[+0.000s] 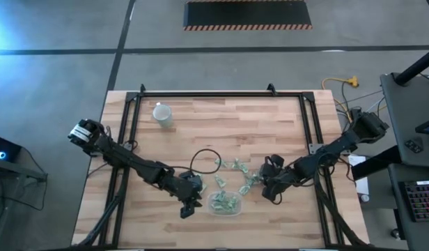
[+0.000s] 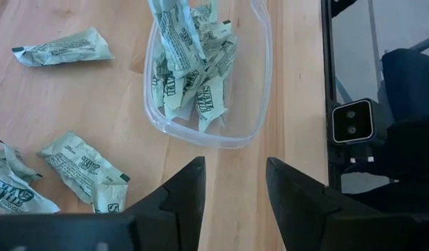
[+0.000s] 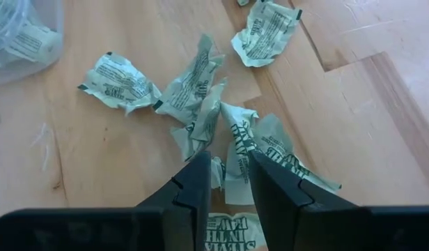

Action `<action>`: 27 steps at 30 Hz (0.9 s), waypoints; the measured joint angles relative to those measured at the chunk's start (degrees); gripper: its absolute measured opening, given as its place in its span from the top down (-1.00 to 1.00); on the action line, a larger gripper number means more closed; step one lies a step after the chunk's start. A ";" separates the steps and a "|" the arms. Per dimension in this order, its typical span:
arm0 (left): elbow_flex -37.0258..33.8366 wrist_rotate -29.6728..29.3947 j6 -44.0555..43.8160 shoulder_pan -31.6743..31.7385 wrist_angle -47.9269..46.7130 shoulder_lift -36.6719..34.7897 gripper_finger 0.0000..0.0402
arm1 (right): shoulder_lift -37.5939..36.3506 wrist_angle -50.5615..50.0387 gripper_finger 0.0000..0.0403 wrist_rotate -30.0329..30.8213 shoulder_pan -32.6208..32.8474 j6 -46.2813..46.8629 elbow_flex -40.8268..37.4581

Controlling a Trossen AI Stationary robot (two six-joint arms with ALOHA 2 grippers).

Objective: Pick and place Stevia / Truvia into bins
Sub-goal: Put the stevia packet into the transparent container

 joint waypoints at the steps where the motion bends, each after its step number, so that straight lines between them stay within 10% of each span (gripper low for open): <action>1: 0.00 -0.01 0.01 0.00 0.00 0.00 0.33 | 0.00 -0.15 0.55 0.09 0.00 -0.43 0.00; 27: -0.02 -1.53 0.02 0.00 0.02 0.02 0.33 | -0.07 -1.32 0.70 0.68 -1.31 -4.50 -1.34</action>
